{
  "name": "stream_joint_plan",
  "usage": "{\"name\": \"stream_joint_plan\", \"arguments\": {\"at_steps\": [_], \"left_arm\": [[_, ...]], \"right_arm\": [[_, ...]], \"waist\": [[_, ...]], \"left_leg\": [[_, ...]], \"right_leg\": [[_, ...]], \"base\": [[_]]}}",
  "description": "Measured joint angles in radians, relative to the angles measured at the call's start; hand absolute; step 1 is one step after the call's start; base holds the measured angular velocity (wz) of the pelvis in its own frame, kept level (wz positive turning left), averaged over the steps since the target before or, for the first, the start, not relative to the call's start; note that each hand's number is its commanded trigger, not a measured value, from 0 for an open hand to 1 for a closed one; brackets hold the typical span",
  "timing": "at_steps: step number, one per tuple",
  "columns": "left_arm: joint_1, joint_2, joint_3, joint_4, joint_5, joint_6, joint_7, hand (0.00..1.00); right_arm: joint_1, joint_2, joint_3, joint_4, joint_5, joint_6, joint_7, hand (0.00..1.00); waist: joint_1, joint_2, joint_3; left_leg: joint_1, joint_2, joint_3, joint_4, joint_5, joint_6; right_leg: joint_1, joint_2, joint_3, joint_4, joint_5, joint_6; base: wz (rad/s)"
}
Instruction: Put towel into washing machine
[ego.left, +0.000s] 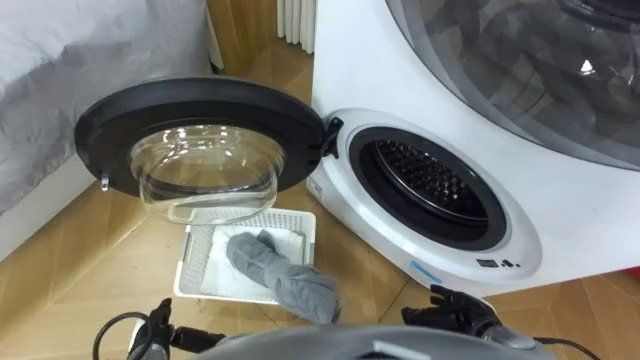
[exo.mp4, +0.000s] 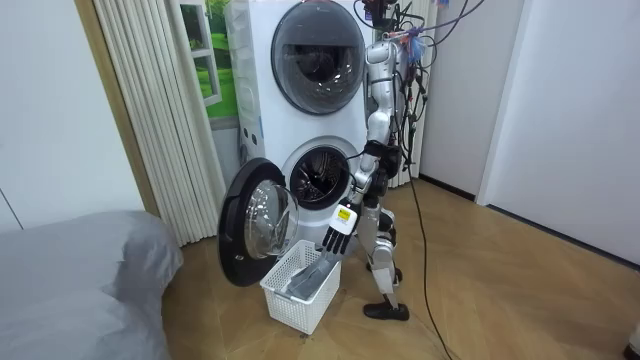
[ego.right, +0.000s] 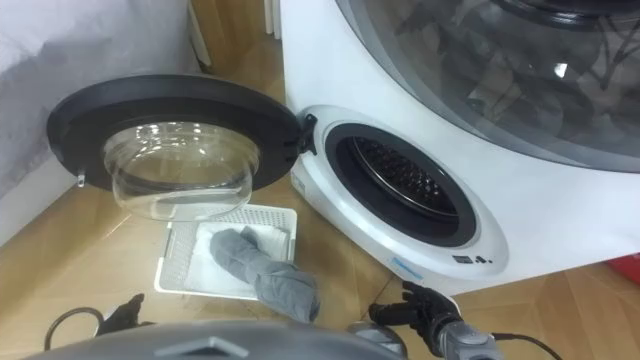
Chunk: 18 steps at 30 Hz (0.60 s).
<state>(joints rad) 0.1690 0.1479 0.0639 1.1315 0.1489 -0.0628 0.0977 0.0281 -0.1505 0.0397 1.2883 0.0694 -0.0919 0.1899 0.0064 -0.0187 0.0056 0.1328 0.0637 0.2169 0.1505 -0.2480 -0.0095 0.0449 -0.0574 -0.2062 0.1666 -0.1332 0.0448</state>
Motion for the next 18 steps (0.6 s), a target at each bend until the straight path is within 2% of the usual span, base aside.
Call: {"name": "stream_joint_plan", "arguments": {"at_steps": [16, 18], "left_arm": [[-0.016, -0.001, 0.005, 0.0, 0.052, -0.011, 0.005, 0.0], [-0.028, -0.001, -0.011, 0.0, 0.063, -0.011, 0.008, 0.0]], "right_arm": [[-0.008, 0.0, 0.021, -0.005, 0.001, -0.004, -0.015, 0.0], [-0.012, 0.0, 0.033, -0.004, 0.001, -0.004, -0.024, 0.0]], "waist": [[0.002, -0.002, -0.0026], [0.002, -0.003, -0.0057]], "left_leg": [[-0.021, 0.0, -0.002, 0.001, 0.0, 0.0], [-0.036, 0.0, -0.003, 0.006, 0.0, 0.0]], "right_leg": [[-0.02, 0.0, 0.0, 0.001, 0.0, 0.0], [-0.033, -0.002, 0.0, 0.002, 0.0, 0.0]], "base": [[0.0], [0.0]]}}
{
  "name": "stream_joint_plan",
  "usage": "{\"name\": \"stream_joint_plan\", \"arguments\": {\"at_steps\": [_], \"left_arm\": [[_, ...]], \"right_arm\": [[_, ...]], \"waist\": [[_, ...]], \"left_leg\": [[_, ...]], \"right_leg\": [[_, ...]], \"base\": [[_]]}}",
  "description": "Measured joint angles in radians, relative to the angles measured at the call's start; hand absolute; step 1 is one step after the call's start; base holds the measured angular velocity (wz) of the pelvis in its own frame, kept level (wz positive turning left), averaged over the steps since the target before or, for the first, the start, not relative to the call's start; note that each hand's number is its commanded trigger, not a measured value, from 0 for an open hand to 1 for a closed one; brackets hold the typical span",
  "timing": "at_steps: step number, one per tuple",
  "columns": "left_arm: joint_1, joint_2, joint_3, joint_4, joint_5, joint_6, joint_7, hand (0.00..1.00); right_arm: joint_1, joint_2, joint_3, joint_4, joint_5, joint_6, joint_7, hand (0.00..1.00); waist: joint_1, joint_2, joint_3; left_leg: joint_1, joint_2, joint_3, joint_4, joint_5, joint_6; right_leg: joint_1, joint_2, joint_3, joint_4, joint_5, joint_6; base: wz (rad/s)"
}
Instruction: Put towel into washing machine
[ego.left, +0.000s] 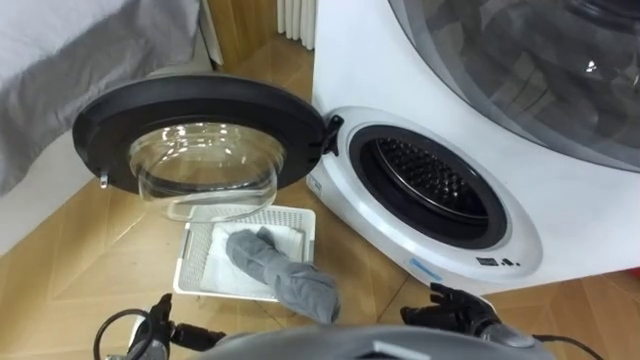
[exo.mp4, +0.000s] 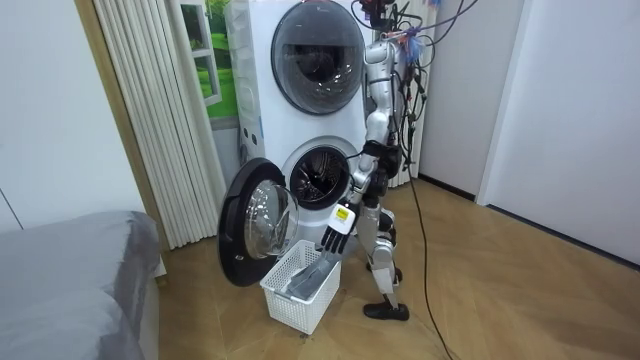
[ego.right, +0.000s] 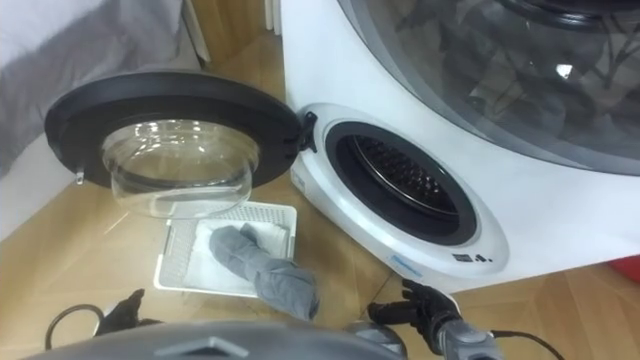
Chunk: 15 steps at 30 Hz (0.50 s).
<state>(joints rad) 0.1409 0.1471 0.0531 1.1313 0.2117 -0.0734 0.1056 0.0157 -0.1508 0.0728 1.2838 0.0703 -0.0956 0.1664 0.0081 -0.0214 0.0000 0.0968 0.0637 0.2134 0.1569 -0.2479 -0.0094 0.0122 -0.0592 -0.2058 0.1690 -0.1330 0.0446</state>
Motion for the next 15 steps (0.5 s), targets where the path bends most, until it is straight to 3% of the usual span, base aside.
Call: {"name": "stream_joint_plan", "arguments": {"at_steps": [6, 13, 15], "left_arm": [[-0.069, -0.002, -0.07, 0.002, 0.072, -0.014, 0.04, 0.0], [-0.2, -0.002, -0.18, 0.044, 0.155, -0.024, 0.082, 0.0], [-0.221, -0.002, -0.194, 0.06, 0.16, -0.034, 0.086, 0.0]], "right_arm": [[-0.037, -0.001, 0.052, 0.005, -0.005, -0.001, -0.013, 0.0], [-0.116, 0.001, 0.124, 0.05, -0.004, -0.012, -0.011, 0.0], [-0.139, 0.005, 0.124, 0.064, -0.004, -0.014, -0.01, 0.0]], "waist": [[-0.003, 0.008, 0.0017], [-0.013, 0.023, 0.0143], [-0.027, 0.023, 0.0143]], "left_leg": [[-0.051, 0.0, -0.001, 0.02, 0.0, 0.0], [-0.131, 0.003, 0.003, 0.041, 0.003, 0.003], [-0.156, 0.002, 0.003, 0.042, 0.006, 0.003]], "right_leg": [[-0.044, -0.001, 0.002, 0.002, 0.005, -0.004], [-0.123, 0.0, 0.007, 0.002, 0.023, -0.01], [-0.147, -0.001, 0.007, 0.004, 0.025, -0.01]], "base": [[-0.01], [-0.03], [0.0]]}}
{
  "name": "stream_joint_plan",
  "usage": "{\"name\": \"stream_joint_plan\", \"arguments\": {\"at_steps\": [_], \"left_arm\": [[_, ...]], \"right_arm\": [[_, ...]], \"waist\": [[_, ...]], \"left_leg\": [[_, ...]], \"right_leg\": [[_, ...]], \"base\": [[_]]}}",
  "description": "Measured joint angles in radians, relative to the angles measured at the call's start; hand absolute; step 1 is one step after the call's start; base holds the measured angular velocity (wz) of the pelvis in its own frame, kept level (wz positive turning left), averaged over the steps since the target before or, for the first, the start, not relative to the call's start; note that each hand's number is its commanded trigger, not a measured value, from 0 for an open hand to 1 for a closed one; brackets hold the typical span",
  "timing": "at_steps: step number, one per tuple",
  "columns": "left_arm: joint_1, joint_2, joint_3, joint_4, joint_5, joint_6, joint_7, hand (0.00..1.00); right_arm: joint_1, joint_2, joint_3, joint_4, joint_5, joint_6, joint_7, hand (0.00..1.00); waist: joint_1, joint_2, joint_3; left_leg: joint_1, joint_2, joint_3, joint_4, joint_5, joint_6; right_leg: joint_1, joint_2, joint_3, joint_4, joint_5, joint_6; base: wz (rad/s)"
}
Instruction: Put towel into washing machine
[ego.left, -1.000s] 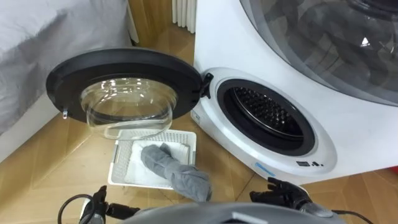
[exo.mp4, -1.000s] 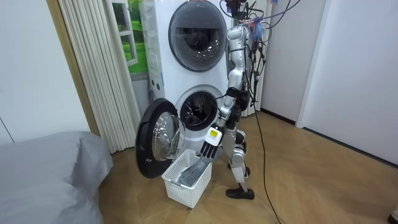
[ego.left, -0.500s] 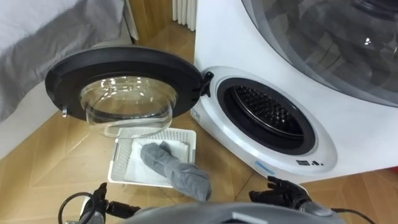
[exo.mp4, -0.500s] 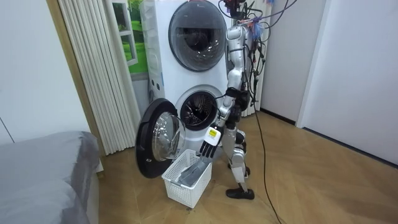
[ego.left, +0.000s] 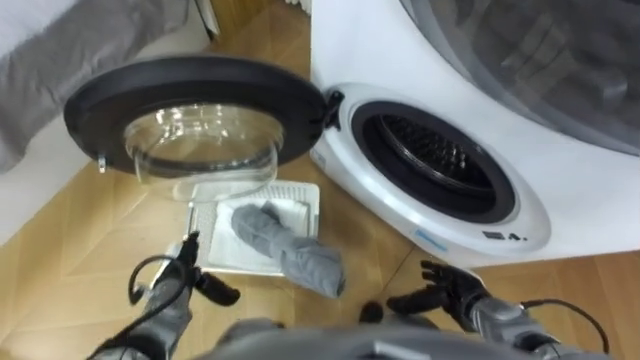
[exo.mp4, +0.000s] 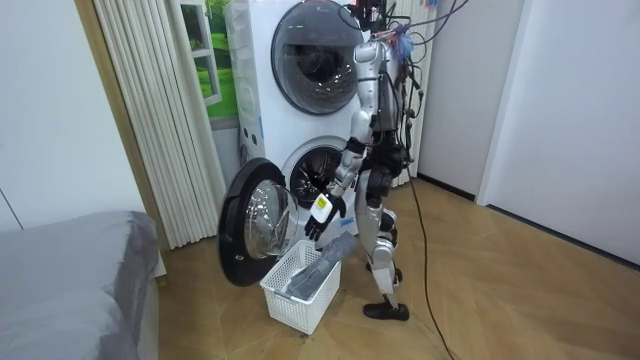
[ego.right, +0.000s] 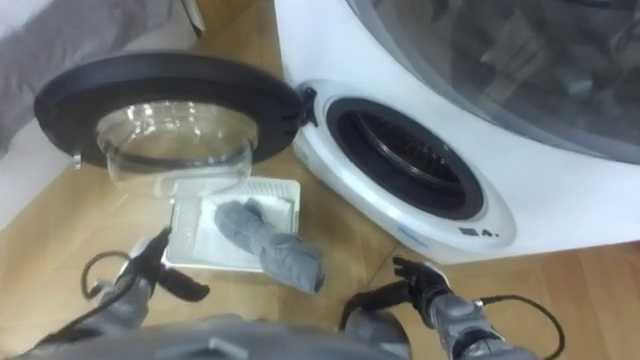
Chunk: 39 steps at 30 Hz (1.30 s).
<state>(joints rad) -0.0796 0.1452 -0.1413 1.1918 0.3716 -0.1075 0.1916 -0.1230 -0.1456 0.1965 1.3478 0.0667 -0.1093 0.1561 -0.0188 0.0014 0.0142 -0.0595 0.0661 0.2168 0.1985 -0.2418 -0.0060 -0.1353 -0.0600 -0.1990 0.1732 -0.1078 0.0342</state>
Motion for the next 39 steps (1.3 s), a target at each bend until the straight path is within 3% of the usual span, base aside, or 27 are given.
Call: {"name": "stream_joint_plan", "arguments": {"at_steps": [3, 7, 9, 10, 11, 12, 13, 14, 16, 21, 29, 32, 39], "left_arm": [[-0.043, -0.005, -0.03, 0.038, 0.053, -0.006, 0.002, 0.0], [-0.121, -0.028, -0.067, 0.065, 0.077, -0.006, 0.002, 0.0], [-0.165, -0.039, -0.069, 0.086, 0.093, -0.008, 0.002, 0.0], [-0.199, -0.04, -0.068, 0.087, 0.101, -0.009, 0.002, 0.0], [-0.216, -0.04, -0.067, 0.088, 0.102, -0.012, 0.002, 0.0], [-0.252, -0.045, -0.066, 0.094, 0.104, -0.024, 0.001, 0.0], [-0.29, -0.046, -0.072, 0.094, 0.114, -0.035, 0.001, 0.0], [-0.311, -0.046, -0.08, 0.094, 0.116, -0.041, 0.003, 0.0], [-0.364, -0.052, -0.103, 0.1, 0.149, -0.046, 0.016, 0.0], [-0.391, -0.05, -0.175, 0.104, 0.192, -0.047, 0.037, 0.0], [-0.479, -0.041, -0.239, 0.102, 0.224, -0.053, 0.043, 0.0], [-0.522, -0.029, -0.258, 0.101, 0.269, -0.052, 0.07, 0.0], [-0.593, 0.007, -0.332, 0.101, 0.322, -0.052, 0.153, 0.0]], "right_arm": [[-0.035, 0.003, 0.002, 0.017, 0.001, -0.001, -0.002, 0.0], [-0.098, 0.002, 0.027, 0.027, 0.003, 0.0, -0.006, 0.0], [-0.126, 0.005, 0.038, 0.025, 0.002, -0.003, -0.017, 0.0], [-0.144, 0.011, 0.038, 0.023, 0.001, -0.006, -0.028, 0.0], [-0.16, 0.013, 0.038, 0.023, 0.002, -0.006, -0.032, 0.0], [-0.182, 0.012, 0.036, 0.023, 0.002, -0.011, -0.038, 0.0], [-0.193, 0.01, 0.031, 0.022, 0.001, -0.01, -0.043, 0.0], [-0.201, 0.013, 0.029, 0.018, 0.001, -0.01, -0.043, 0.0], [-0.235, 0.023, 0.033, 0.012, 0.003, -0.007, -0.04, 0.0], [-0.249, 0.025, 0.08, -0.042, 0.003, -0.011, -0.045, 0.0], [-0.287, 0.021, 0.117, -0.072, 0.041, -0.002, -0.044, 0.0], [-0.3, 0.021, 0.129, -0.108, 0.064, -0.002, -0.049, 0.0], [-0.369, 0.018, 0.161, -0.134, 0.144, -0.012, -0.043, 0.0]], "waist": [[-0.012, -0.001, 0.0043], [-0.021, 0.0, 0.0286], [-0.034, 0.002, 0.036], [-0.053, -0.003, 0.0527], [-0.057, -0.003, 0.0612], [-0.068, 0.004, 0.0702], [-0.069, 0.015, 0.0694], [-0.067, 0.008, 0.0707], [-0.057, 0.001, 0.0741], [-0.072, -0.001, 0.0764], [-0.105, -0.003, 0.0863], [-0.117, -0.002, 0.0902], [-0.145, -0.005, 0.0958]], "left_leg": [[-0.037, 0.0, 0.0, 0.001, 0.004, 0.001], [-0.123, 0.001, -0.007, 0.038, 0.005, 0.002], [-0.175, -0.004, -0.022, 0.082, 0.005, 0.003], [-0.236, -0.007, -0.022, 0.167, 0.004, 0.003], [-0.281, -0.007, -0.023, 0.224, 0.003, 0.004], [-0.35, -0.01, -0.038, 0.226, 0.009, 0.015], [-0.398, -0.004, -0.02, 0.199, 0.014, 0.034], [-0.42, -0.002, -0.009, 0.204, 0.021, 0.04], [-0.48, -0.008, 0.001, 0.236, 0.023, 0.044], [-0.554, -0.006, 0.034, 0.283, 0.022, 0.045], [-0.785, 0.032, 0.033, 0.428, 0.011, 0.049], [-0.887, 0.061, 0.027, 0.502, -0.019, 0.058], [-1.065, 0.083, 0.023, 0.64, -0.036, 0.056]], "right_leg": [[-0.052, -0.001, 0.006, 0.022, 0.0, -0.001], [-0.173, -0.008, 0.032, 0.107, 0.0, -0.001], [-0.213, -0.015, 0.046, 0.127, 0.002, -0.004], [-0.226, -0.025, 0.078, 0.126, 0.002, -0.004], [-0.234, -0.033, 0.106, 0.125, 0.002, -0.004], [-0.263, -0.039, 0.16, 0.129, 0.001, 0.0], [-0.322, -0.028, 0.173, 0.164, -0.012, 0.02], [-0.352, -0.029, 0.173, 0.186, -0.019, 0.025], [-0.449, -0.042, 0.161, 0.259, -0.02, 0.026], [-0.537, -0.048, 0.155, 0.307, -0.019, 0.024], [-0.746, -0.037, 0.14, 0.403, -0.033, -0.01], [-0.847, -0.023, 0.14, 0.476, -0.043, -0.02], [-1.039, -0.024, 0.153, 0.617, -0.061, -0.037]], "base": [[-0.06], [-0.13], [-0.04], [0.16], [0.27], [0.21], [0.18], [0.0], [-0.2], [-0.21], [0.0], [-0.08], [-0.02]]}}
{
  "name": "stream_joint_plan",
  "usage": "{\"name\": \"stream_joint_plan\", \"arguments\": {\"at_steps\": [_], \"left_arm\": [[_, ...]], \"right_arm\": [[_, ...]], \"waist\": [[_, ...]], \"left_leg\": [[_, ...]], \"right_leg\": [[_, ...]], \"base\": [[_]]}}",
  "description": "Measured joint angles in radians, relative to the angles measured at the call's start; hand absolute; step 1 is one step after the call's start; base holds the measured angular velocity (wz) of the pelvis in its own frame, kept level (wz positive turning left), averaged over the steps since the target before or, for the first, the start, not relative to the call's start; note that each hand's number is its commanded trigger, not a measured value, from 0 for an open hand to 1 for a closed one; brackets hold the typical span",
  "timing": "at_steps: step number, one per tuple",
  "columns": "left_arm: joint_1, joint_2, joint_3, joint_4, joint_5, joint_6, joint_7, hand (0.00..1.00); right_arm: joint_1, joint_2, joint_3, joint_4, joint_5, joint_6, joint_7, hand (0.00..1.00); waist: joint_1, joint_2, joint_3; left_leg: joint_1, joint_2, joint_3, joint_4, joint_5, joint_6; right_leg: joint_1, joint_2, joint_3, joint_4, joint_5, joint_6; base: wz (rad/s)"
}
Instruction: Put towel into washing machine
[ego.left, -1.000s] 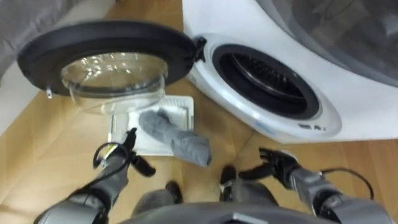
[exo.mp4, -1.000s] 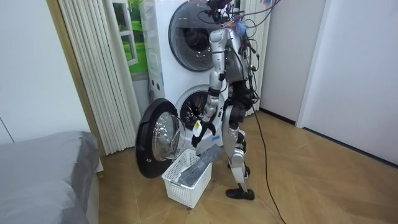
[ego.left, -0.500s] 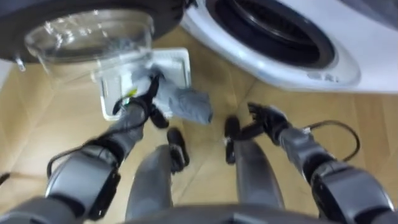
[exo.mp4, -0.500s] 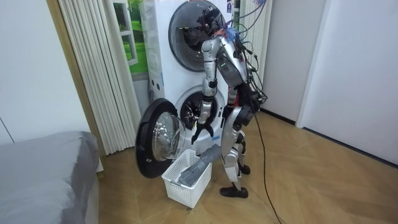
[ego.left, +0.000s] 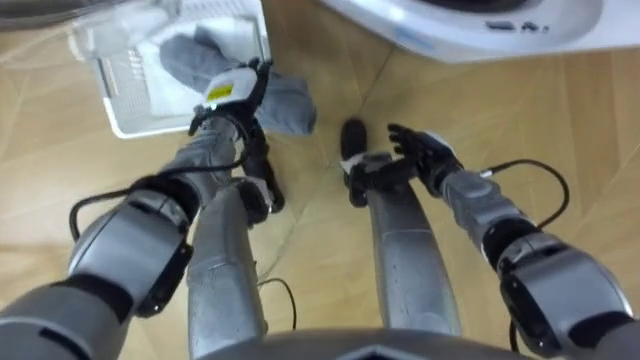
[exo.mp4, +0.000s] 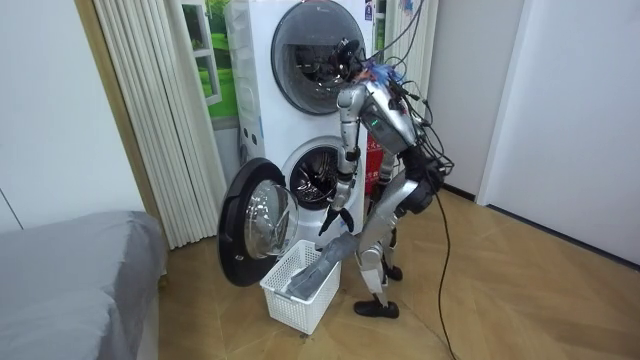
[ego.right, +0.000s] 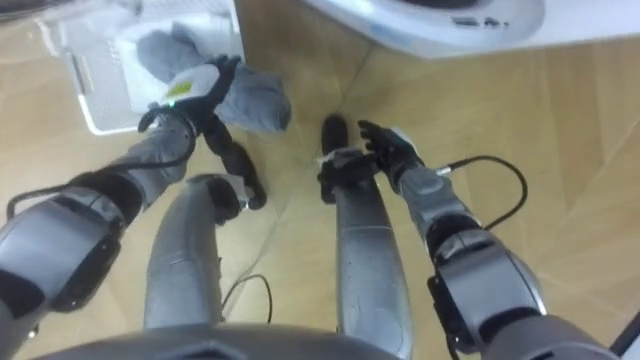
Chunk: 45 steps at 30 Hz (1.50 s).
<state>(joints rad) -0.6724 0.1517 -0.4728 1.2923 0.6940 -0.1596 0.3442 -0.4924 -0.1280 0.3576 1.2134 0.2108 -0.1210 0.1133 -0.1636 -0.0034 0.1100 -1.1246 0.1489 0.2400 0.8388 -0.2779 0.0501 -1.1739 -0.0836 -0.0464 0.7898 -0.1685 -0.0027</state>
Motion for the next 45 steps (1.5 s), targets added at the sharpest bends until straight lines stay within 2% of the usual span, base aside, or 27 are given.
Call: {"name": "stream_joint_plan", "arguments": {"at_steps": [2, 7, 12, 19, 20, 21, 22, 26, 29, 33, 38, 45], "left_arm": [[-0.008, 0.006, -0.016, 0.0, 0.017, 0.0, 0.007, 0.0], [-0.032, 0.02, -0.062, 0.001, 0.021, -0.001, 0.017, 0.0], [-0.05, 0.019, -0.083, 0.001, 0.036, -0.002, 0.032, 0.0], [-0.073, 0.022, -0.085, 0.002, 0.064, 0.008, 0.039, 0.0], [-0.073, 0.024, -0.085, 0.002, 0.064, 0.008, 0.04, 0.44], [-0.073, 0.027, -0.085, 0.003, 0.064, 0.008, 0.042, 0.69], [-0.074, 0.029, -0.085, 0.005, 0.064, 0.008, 0.047, 1.0], [-0.077, 0.04, -0.114, 0.005, 0.063, 0.008, 0.045, 1.0], [-0.081, 0.05, -0.139, 0.005, 0.063, 0.009, 0.04, 1.0], [-0.106, 0.068, -0.173, 0.005, 0.063, 0.009, 0.033, 1.0], [-0.124, 0.089, -0.179, 0.006, 0.061, 0.016, -0.003, 1.0], [-0.115, 0.088, -0.203, 0.015, 0.056, 0.03, -0.075, 1.0]], "right_arm": [[-0.001, -0.001, 0.013, -0.014, 0.016, -0.011, -0.001, 0.0], [-0.006, 0.003, 0.033, -0.064, 0.06, -0.034, 0.015, 0.0], [-0.019, 0.003, 0.039, -0.087, 0.077, -0.042, 0.023, 0.0], [-0.039, 0.001, 0.053, -0.097, 0.169, -0.04, 0.022, 0.0], [-0.039, 0.001, 0.054, -0.1, 0.177, -0.04, 0.023, 0.0], [-0.039, 0.001, 0.053, -0.103, 0.181, -0.04, 0.025, 0.0], [-0.041, 0.001, 0.054, -0.102, 0.181, -0.04, 0.029, 0.0], [-0.061, -0.001, 0.054, -0.094, 0.192, -0.04, 0.037, 0.0], [-0.081, 0.0, 0.065, -0.093, 0.212, -0.04, 0.043, 0.0], [-0.098, 0.0, 0.073, -0.095, 0.227, -0.043, 0.05, 0.0], [-0.098, 0.0, 0.073, -0.096, 0.249, -0.052, 0.074, 0.0], [-0.099, 0.0, 0.073, -0.091, 0.254, -0.052, 0.073, 0.0]], "waist": [[-0.003, -0.001, 0.0005], [-0.05, -0.004, 0.002], [-0.062, -0.005, 0.0022], [-0.075, -0.007, 0.0022], [-0.078, -0.007, 0.0024], [-0.081, -0.011, 0.0026], [-0.081, -0.019, 0.0026], [-0.083, -0.032, 0.0026], [-0.091, -0.041, 0.0057], [-0.095, -0.051, 0.0057], [-0.101, -0.052, 0.0054], [-0.107, -0.054, 0.0049]], "left_leg": [[-0.026, 0.008, 0.0, 0.026, -0.007, 0.0], [-0.114, 0.016, -0.025, 0.112, -0.035, 0.001], [-0.169, 0.021, -0.031, 0.16, -0.058, 0.002], [-0.235, 0.048, -0.051, 0.246, -0.104, 0.004], [-0.238, 0.048, -0.051, 0.249, -0.105, 0.003], [-0.244, 0.05, -0.052, 0.255, -0.109, 0.004], [-0.248, 0.051, -0.053, 0.261, -0.114, 0.003], [-0.263, 0.05, -0.056, 0.262, -0.114, 0.002], [-0.267, 0.05, -0.056, 0.262, -0.115, 0.003], [-0.269, 0.051, -0.057, 0.26, -0.116, 0.004], [-0.269, 0.051, -0.057, 0.256, -0.117, 0.004], [-0.252, 0.05, -0.054, 0.25, -0.117, 0.004]], "right_leg": [[-0.026, 0.001, -0.003, 0.023, -0.004, -0.005], [-0.107, -0.002, -0.013, 0.107, -0.035, -0.012], [-0.162, -0.003, -0.013, 0.155, -0.059, -0.014], [-0.208, -0.003, -0.034, 0.226, -0.102, -0.018], [-0.21, -0.003, -0.035, 0.228, -0.104, -0.018], [-0.214, -0.003, -0.036, 0.236, -0.108, -0.018], [-0.221, -0.002, -0.036, 0.24, -0.112, -0.019], [-0.234, -0.002, -0.037, 0.24, -0.112, -0.02], [-0.237, -0.003, -0.036, 0.24, -0.112, -0.02], [-0.239, -0.004, -0.036, 0.235, -0.112, -0.019], [-0.24, -0.005, -0.035, 0.234, -0.112, -0.019], [-0.225, -0.004, -0.036, 0.23, -0.113, -0.018]], "base": [[-0.05], [0.04], [0.0], [0.0], [0.0], [0.0], [0.0], [-0.01], [0.0], [0.0], [0.0], [0.0]]}}
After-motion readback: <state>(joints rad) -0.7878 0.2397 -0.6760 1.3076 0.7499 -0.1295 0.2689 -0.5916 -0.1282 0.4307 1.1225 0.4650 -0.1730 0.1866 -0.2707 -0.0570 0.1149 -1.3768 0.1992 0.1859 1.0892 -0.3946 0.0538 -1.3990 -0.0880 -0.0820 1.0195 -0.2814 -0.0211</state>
